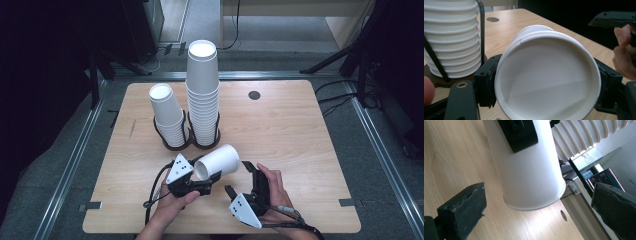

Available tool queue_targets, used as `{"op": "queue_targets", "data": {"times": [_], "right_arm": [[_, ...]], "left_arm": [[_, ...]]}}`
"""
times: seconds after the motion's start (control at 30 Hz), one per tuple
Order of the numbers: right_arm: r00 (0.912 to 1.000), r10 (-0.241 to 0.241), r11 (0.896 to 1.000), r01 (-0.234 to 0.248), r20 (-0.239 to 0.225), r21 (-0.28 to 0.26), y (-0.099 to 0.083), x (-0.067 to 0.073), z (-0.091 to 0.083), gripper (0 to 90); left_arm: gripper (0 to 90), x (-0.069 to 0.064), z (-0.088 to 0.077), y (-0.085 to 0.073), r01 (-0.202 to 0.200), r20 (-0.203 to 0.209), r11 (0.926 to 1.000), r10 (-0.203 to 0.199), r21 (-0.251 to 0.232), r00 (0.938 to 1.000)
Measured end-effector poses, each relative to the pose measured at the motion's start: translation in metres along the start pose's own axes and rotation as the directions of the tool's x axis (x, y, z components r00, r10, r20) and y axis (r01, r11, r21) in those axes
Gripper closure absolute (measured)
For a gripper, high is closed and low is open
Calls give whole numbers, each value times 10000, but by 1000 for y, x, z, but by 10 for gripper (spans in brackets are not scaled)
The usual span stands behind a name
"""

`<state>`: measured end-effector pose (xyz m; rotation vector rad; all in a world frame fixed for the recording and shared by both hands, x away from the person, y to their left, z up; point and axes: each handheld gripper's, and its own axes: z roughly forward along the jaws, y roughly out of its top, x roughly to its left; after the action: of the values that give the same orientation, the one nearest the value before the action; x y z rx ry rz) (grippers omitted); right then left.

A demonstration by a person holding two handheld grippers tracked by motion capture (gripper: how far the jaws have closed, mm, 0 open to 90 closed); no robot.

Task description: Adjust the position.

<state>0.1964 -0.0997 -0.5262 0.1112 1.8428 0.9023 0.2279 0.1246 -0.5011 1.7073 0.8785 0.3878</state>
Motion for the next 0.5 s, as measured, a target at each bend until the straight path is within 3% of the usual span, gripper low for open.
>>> {"op": "queue_targets", "data": {"times": [0.1,0.27,0.33,0.4,0.5], "right_arm": [[9996,294,9996,-294,-24,5,1,-2,-1,3],[9970,753,9972,-753,-175,14,2,-2,-3,3],[9882,1466,9891,-1470,-435,-63,3,-4,-5,3],[9721,2255,9740,-2265,-653,-86,3,-7,-6,4],[9502,3017,9529,-3031,-783,-66,3,-11,-7,3]], "left_arm": [[227,2,0,-1,161,40,9998,-161,-69,9999],[227,1,2,-2,82,98,9999,-80,-138,9999],[226,1,2,-3,60,61,9996,-59,-265,10000],[226,1,2,-3,139,-6,9991,-139,-407,9999],[226,1,2,-3,59,-162,9979,-70,-651,9998]]}}
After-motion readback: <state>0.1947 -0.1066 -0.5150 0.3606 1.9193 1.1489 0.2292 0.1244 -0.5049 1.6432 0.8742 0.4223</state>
